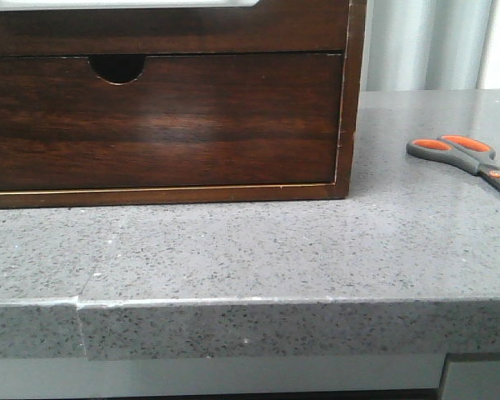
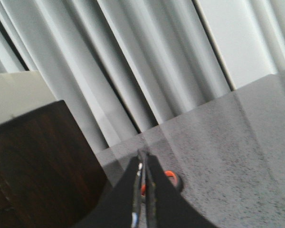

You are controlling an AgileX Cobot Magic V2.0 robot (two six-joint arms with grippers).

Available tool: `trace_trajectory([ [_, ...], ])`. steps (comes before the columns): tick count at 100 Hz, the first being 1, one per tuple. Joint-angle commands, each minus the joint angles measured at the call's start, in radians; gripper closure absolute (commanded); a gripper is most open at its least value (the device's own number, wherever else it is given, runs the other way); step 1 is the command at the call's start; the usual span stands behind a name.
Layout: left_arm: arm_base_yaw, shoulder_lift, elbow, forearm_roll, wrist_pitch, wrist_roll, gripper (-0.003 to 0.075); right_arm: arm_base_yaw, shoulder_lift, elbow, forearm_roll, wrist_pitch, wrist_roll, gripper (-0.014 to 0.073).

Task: Put scissors in drawer with both arms
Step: 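Reach the left gripper toward the white drawer handle on the wooden cabinet, then close the left gripper around the white drawer handle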

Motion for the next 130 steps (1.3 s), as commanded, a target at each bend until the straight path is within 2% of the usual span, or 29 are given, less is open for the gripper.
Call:
trace_trajectory([
  [1,-0.005,0.06,-0.097,0.044,-0.045,0.03,0.074,-0.006,0.001,-0.087,0.004,0.028,0.0,0.0638],
  [16,-0.005,0.248,-0.214,0.053,0.028,0.03,0.0736,-0.006,0.087,-0.176,0.004,0.263,0.0,0.0635],
  [21,-0.005,0.313,-0.254,0.046,0.09,0.03,0.0705,-0.006,0.122,-0.202,0.004,0.329,0.0,0.0612],
  [28,-0.005,0.404,-0.306,0.003,0.158,0.03,0.0595,-0.006,0.167,-0.237,0.004,0.404,0.0,0.053],
  [38,-0.005,0.529,-0.368,-0.098,0.236,0.03,0.0374,-0.006,0.223,-0.282,0.004,0.47,0.0,0.0357],
  [45,-0.005,0.606,-0.398,-0.206,0.283,0.032,0.0304,-0.006,0.259,-0.309,0.004,0.492,0.0,0.0251],
  [52,-0.005,0.669,-0.411,-0.353,0.315,0.06,0.0303,-0.006,0.287,-0.326,0.004,0.498,0.0,0.0198],
  [67,-0.005,0.782,-0.415,-0.81,0.376,0.235,0.0331,-0.006,0.305,-0.335,0.008,0.475,0.0,0.0198],
  [74,-0.005,0.818,-0.415,-0.942,0.379,0.278,0.0351,-0.006,0.305,-0.335,0.015,0.461,0.0,0.0198],
  [91,-0.005,0.873,-0.433,-0.941,0.395,0.281,0.0389,-0.006,0.305,-0.335,0.021,0.455,0.0,0.0198],
  [120,-0.005,0.93,-0.494,-0.941,0.407,0.285,0.0389,-0.006,0.305,-0.335,0.023,0.453,0.0,0.0199],
  [130,-0.036,0.953,-0.494,-0.941,0.4,0.285,0.0389,-0.004,0.305,-0.335,0.023,0.451,0.0,0.0199],
])
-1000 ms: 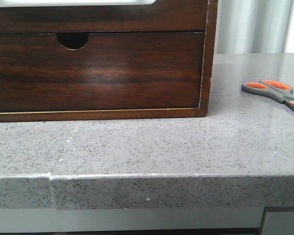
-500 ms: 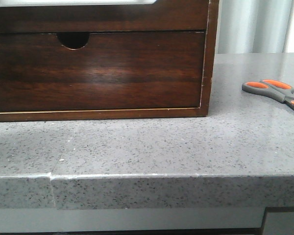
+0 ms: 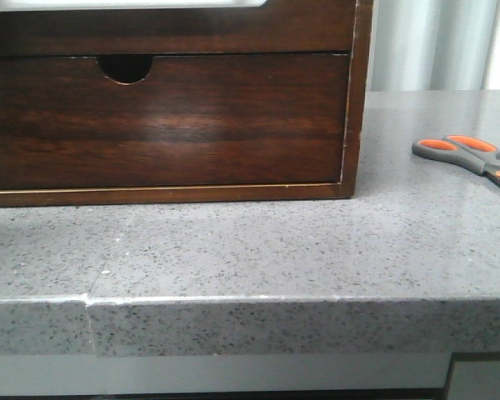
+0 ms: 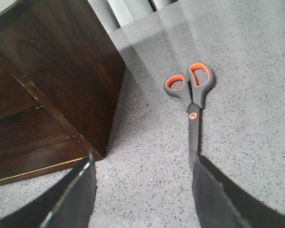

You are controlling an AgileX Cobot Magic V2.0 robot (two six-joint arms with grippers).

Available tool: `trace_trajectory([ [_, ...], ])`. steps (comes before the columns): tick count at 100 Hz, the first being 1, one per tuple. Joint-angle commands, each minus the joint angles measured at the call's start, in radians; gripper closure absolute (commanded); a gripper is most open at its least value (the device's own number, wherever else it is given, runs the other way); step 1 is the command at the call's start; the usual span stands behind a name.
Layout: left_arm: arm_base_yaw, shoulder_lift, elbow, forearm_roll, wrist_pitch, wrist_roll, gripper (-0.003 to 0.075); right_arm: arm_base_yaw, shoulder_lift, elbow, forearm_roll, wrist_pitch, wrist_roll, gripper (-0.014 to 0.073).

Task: Put scissors in drawer with both arms
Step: 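Close the left gripper around the white drawer handle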

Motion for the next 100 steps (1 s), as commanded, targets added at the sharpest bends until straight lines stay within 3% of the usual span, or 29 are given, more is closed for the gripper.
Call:
trace_trajectory([
  [1,-0.029,0.017,-0.037,-0.069,0.03,0.006,0.0389,-0.004,0.02,-0.038,0.017,-0.078,-0.002,0.0199],
  [30,-0.153,0.08,-0.041,-0.069,-0.06,0.006,0.0389,-0.004,0.02,-0.038,0.017,-0.078,-0.002,0.0199],
  [60,-0.162,0.09,-0.063,-0.069,-0.066,0.006,0.0401,-0.004,0.02,-0.038,0.017,-0.076,-0.002,0.0199],
  [77,-0.162,0.092,-0.09,-0.069,-0.083,0.006,0.0475,-0.004,0.02,-0.038,0.017,-0.076,-0.002,0.0199],
  [100,-0.162,0.094,-0.1,-0.069,-0.085,0.006,0.064,0.01,0.02,-0.038,0.017,-0.076,-0.002,0.0199],
])
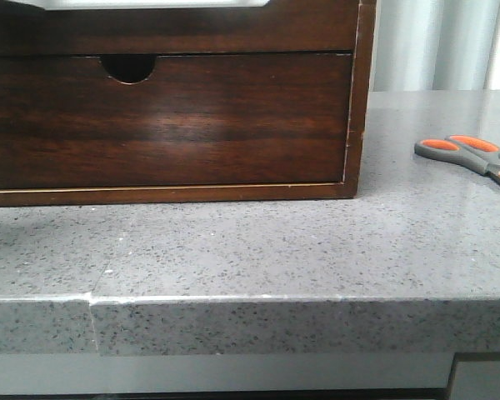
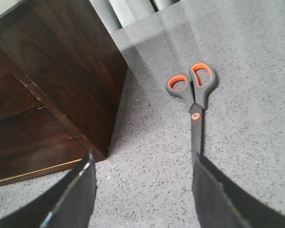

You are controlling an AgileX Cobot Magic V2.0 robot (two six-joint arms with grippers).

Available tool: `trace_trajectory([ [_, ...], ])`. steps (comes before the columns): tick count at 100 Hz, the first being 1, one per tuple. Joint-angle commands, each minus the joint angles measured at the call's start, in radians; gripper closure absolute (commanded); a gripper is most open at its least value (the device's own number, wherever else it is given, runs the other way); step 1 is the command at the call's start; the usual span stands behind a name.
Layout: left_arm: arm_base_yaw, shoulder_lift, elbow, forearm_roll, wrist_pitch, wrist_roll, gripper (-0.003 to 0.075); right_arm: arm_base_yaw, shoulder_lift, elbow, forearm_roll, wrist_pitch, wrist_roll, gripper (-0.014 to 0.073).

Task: Put scissors in drawer with both arms
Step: 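Close the left gripper around the white drawer handle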

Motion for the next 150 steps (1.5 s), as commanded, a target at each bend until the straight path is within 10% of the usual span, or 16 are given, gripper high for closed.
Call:
trace_trajectory([
  [1,-0.01,-0.008,-0.036,-0.057,0.025,0.006,0.0652,0.01,0.02,-0.038,0.015,-0.073,-0.002,0.0199],
  [87,-0.301,-0.032,-0.036,-0.057,-0.215,-0.021,0.074,0.022,0.02,-0.038,0.015,-0.028,-0.002,0.0199],
  [150,-0.321,-0.17,-0.034,-0.055,-0.23,-0.021,0.074,0.032,0.02,-0.038,0.015,-0.028,-0.002,0.0199],
])
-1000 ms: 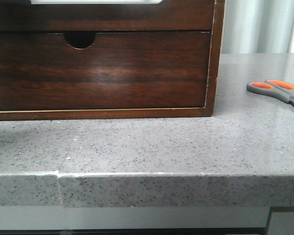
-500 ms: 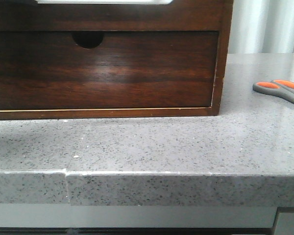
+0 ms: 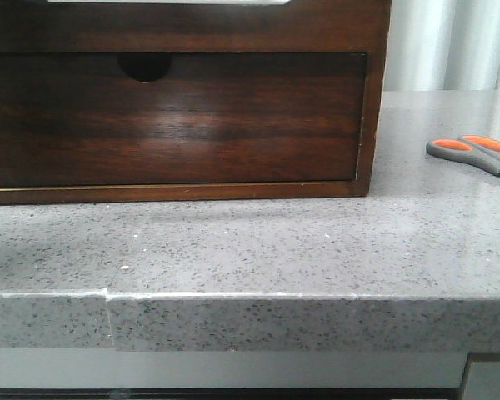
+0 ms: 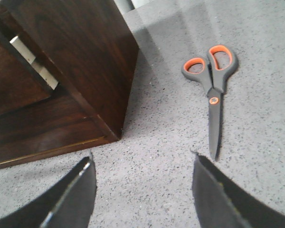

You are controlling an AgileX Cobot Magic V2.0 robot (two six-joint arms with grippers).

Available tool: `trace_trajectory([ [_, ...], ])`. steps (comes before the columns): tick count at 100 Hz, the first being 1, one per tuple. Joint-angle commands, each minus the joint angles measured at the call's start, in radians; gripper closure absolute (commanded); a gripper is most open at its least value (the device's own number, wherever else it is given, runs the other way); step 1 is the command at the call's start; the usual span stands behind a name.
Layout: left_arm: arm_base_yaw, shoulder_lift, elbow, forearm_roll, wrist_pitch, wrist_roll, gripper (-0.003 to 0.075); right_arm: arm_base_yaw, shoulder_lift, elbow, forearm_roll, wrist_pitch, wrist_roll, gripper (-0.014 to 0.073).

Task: Put scissors in drawer with both arms
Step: 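Close the left gripper around the white drawer handle, then pull the drawer open toward the robot with the left gripper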

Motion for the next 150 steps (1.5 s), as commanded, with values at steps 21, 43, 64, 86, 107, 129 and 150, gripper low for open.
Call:
trace_trajectory([
  [21,-0.033,-0.099,0.003,-0.018,0.121,0.062,0.074,0.003,0.02,-0.038,0.013,-0.062,-0.002,0.0199],
  [43,-0.091,-0.151,0.064,-0.018,0.086,0.023,0.074,0.003,0.02,-0.038,0.013,-0.051,-0.002,0.0199],
  [64,-0.144,-0.204,0.07,-0.018,0.031,0.009,0.074,0.003,0.021,-0.038,0.013,-0.046,-0.002,0.0199],
  [86,-0.202,-0.215,0.07,-0.018,0.015,-0.01,0.074,0.003,0.026,-0.038,0.013,-0.046,-0.002,0.0199],
  [107,-0.277,-0.215,0.07,-0.018,-0.06,-0.012,0.074,0.003,0.026,-0.038,0.013,-0.046,-0.002,0.0199],
  [129,-0.354,-0.215,0.07,-0.018,-0.105,-0.012,0.074,0.003,0.026,-0.038,0.013,-0.046,-0.002,0.0199],
  [150,-0.437,-0.215,0.07,-0.018,-0.195,-0.013,0.074,0.003,0.026,-0.038,0.013,-0.046,-0.002,0.0199],
])
